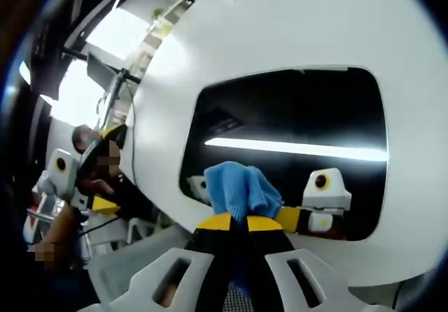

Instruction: Wipe the mirror surface with the cleaning cloth until all visible marks leave the cleaned area.

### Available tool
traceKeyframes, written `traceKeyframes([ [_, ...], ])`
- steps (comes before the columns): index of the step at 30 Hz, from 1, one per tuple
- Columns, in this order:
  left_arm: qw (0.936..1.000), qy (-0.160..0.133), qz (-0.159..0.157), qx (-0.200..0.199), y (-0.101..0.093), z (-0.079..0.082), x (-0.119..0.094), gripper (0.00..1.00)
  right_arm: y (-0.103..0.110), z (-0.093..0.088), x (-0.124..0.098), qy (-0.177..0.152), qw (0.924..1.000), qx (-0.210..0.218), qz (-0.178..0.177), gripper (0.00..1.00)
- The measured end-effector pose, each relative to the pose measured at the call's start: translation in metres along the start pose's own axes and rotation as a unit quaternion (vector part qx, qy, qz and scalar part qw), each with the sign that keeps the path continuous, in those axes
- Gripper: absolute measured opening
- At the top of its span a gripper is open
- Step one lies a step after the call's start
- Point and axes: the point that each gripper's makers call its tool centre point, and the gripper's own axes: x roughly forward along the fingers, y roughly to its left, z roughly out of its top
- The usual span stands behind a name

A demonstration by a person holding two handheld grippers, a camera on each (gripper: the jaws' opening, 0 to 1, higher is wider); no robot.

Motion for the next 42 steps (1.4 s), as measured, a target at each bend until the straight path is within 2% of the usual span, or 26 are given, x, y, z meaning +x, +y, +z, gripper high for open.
traceKeyframes([
  [6,1.0000,0.001,-0.002,0.003,0.000,0.001,0.002,0.99,-0.008,-0.001,-0.005,-0.002,1.0000,0.004,-0.003,0.00],
  [23,1.0000,0.003,-0.002,0.004,0.002,0.000,-0.001,0.99,-0.007,0.001,-0.003,0.002,1.0000,0.002,-0.007,0.00],
  [35,1.0000,0.002,0.001,-0.002,0.002,-0.002,-0.003,0.99,-0.006,0.016,0.000,-0.002,0.9999,-0.004,-0.015,0.00],
  [42,0.9999,0.009,0.006,-0.010,0.005,-0.006,-0.004,0.99,-0.009,0.031,0.004,-0.004,0.9998,-0.007,-0.019,0.00],
])
